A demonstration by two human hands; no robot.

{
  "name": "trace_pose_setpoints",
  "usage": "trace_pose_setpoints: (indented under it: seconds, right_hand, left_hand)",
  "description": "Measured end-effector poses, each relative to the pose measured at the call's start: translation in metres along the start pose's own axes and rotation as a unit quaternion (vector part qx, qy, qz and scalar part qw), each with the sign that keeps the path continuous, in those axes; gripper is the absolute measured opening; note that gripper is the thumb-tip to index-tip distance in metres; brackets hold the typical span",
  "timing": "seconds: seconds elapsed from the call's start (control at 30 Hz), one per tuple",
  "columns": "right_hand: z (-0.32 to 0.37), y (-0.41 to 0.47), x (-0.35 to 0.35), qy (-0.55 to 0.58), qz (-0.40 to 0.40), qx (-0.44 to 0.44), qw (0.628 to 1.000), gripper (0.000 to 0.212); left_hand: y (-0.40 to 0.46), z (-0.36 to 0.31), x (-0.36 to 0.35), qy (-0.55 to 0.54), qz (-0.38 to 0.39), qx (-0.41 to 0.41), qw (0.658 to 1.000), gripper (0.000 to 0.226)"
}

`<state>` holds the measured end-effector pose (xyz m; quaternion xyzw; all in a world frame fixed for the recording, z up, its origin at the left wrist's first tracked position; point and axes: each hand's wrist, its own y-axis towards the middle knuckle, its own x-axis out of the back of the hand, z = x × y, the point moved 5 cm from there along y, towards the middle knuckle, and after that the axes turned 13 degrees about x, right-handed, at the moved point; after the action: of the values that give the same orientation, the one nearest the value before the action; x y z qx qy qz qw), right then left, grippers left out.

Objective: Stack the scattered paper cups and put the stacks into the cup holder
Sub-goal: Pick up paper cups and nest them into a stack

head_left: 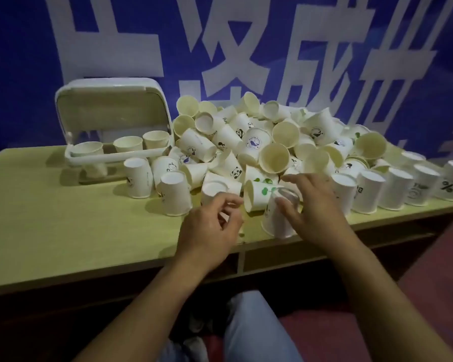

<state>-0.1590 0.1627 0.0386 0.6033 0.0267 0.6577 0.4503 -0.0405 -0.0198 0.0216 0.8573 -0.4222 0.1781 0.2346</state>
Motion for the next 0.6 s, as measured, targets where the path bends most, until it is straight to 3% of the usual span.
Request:
trace_pose_setpoints:
  seconds: [0.13, 0.27, 0.43, 0.5, 0.6]
  right_hand:
    - [-0.007, -0.012, -0.023, 0.008, 0.039, -0.024, 0.999, 0.059]
    - [-0.010, -0.023, -0.001, 0.118, -0.083, -0.077, 0.987, 0.059]
    - [-0.003, -0.052, 0.018, 0.306, -0.243, -0.125, 0.912, 0.046]
    - [0.002, -0.059, 0.005, 0.380, -0.251, -0.148, 0.878, 0.041]
    - [0.014, -0.062, -0.017, 0.425, -0.232, -0.135, 0.864, 0.042]
  left_hand:
    - [-0.003, 0.005, -0.023, 0.011, 0.058, 0.030, 0.998, 0.018]
    - [0.000, 0.000, -0.031, -0.009, 0.074, 0.018, 0.997, 0.023]
    - [-0.008, -0.006, -0.048, -0.061, 0.083, 0.002, 0.995, 0.033]
    - [-0.007, -0.005, -0.056, -0.070, 0.101, 0.010, 0.992, 0.050]
    - [-0.009, -0.011, -0.062, -0.097, 0.119, 0.002, 0.988, 0.072]
